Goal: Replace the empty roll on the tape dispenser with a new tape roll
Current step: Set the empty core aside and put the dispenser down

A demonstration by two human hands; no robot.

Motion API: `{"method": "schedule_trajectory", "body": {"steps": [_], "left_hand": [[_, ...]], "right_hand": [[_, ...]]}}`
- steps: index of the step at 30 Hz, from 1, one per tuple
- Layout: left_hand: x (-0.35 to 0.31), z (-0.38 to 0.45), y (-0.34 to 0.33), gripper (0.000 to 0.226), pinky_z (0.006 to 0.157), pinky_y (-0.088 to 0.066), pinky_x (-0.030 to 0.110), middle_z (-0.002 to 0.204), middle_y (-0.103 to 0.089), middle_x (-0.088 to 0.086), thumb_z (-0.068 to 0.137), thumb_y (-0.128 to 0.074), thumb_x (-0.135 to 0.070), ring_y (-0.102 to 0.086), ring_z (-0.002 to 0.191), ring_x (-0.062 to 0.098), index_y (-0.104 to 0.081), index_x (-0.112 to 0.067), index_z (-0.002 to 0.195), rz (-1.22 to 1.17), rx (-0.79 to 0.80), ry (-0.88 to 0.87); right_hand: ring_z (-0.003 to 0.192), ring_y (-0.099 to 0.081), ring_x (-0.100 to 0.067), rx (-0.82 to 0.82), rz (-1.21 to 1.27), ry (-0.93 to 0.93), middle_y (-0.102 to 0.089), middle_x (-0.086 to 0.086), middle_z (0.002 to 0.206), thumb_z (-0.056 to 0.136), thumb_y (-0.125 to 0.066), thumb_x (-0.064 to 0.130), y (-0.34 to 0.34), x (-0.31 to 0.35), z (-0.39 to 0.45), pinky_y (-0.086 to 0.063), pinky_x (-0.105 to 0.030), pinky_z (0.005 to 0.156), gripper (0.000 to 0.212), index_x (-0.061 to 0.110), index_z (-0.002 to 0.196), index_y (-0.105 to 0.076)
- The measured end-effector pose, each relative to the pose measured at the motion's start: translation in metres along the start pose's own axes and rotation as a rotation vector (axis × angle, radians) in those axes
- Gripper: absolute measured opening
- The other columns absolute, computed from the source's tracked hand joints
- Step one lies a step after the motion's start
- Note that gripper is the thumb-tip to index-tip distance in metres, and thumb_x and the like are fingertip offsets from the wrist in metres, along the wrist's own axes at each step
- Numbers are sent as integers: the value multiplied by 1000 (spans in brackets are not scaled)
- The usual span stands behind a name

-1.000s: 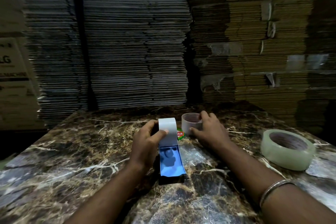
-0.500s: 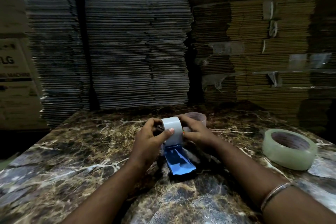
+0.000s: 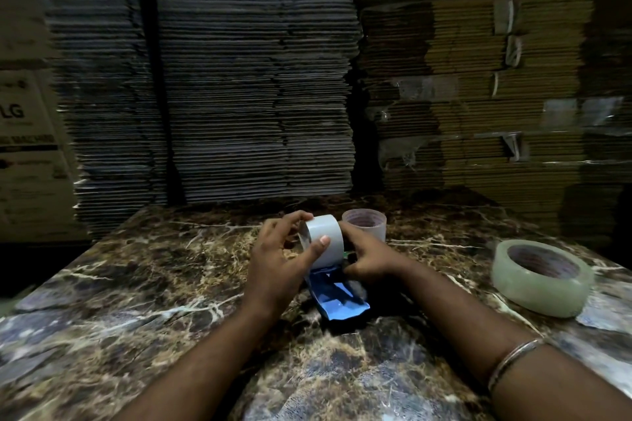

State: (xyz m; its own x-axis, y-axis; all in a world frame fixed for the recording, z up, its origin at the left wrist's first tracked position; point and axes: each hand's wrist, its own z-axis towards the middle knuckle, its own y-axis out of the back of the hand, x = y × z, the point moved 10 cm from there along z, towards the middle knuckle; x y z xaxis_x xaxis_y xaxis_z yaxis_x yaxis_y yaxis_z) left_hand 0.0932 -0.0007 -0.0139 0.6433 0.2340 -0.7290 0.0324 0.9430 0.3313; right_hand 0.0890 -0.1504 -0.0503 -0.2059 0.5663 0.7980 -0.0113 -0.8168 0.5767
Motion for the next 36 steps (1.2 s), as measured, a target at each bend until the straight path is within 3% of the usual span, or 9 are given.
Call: {"method": "schedule_trajectory", "body": {"steps": [7,12,18,22,24,26,29,33,36], "left_hand": [[11,1,-5,40,73,-61,39,110,-53,-4,78,-68,-50,-56,104,15,-62,-36,115,-16,20,76],[21,3,-6,48,72,-61,45,112,-54,-6,73,-64,-64,-57,104,15,-62,-39,114,-5,33,120],[22,0,-16,59,71,-61,47,114,-55,2,58,-70,-69,-60,102,24,-56,-46,110,-103,138,206],[29,-6,-21,96,83,-58,44,124,-55,6,47,-87,-51,-58,109,24,-39,-39,129,-31,207,285],[40,-9,-23,120,90,-54,48,129,-57,8,36,-88,-55,-61,109,26,-28,-34,137,16,232,392],[44,-13,-27,127,92,-53,47,123,-61,4,32,-87,-57,-63,105,24,-23,-30,138,77,271,458],[46,-23,-34,132,92,-52,43,107,-62,-3,35,-87,-54,-63,101,23,-14,-27,142,145,320,528],[50,-30,-40,160,96,-50,42,134,-58,6,25,-81,-60,-56,118,27,11,-21,150,278,384,565],[48,-31,-44,156,93,-51,43,129,-61,3,22,-82,-59,-58,115,26,-4,-18,150,336,410,543]], "right_hand": [[107,-63,-11,-12,24,-20,-60,-2,121,78,-66,-12,1,-2,-3,-58,-26,87,70,15,138,-43],[105,-64,-10,-35,-8,-30,-62,-9,123,77,-63,-15,3,-5,-1,-58,-24,82,67,16,135,-46],[95,-62,2,3,-5,-70,-60,12,109,83,-57,-18,-3,-9,-2,-54,-13,71,66,27,131,-45],[105,-64,-7,-31,-20,-77,-64,6,115,85,-62,-10,-3,-9,-2,-59,-24,78,64,21,138,-46],[113,-63,-13,-89,-90,-48,-65,0,123,84,-69,-1,3,-4,-1,-57,-35,91,61,19,137,-50],[114,-61,-11,-129,-158,-26,-65,-1,126,82,-72,4,7,0,-1,-54,-34,96,58,17,135,-53],[108,-64,-12,-166,-223,-12,-68,0,119,76,-77,14,10,0,0,-56,-38,91,57,19,129,-56],[94,-68,-18,-224,-367,-33,-71,-2,101,64,-72,27,18,-8,6,-57,-45,81,53,23,115,-57],[95,-65,-20,-255,-420,-58,-70,-5,101,59,-66,30,26,-3,1,-57,-41,82,55,19,111,-57]]}}
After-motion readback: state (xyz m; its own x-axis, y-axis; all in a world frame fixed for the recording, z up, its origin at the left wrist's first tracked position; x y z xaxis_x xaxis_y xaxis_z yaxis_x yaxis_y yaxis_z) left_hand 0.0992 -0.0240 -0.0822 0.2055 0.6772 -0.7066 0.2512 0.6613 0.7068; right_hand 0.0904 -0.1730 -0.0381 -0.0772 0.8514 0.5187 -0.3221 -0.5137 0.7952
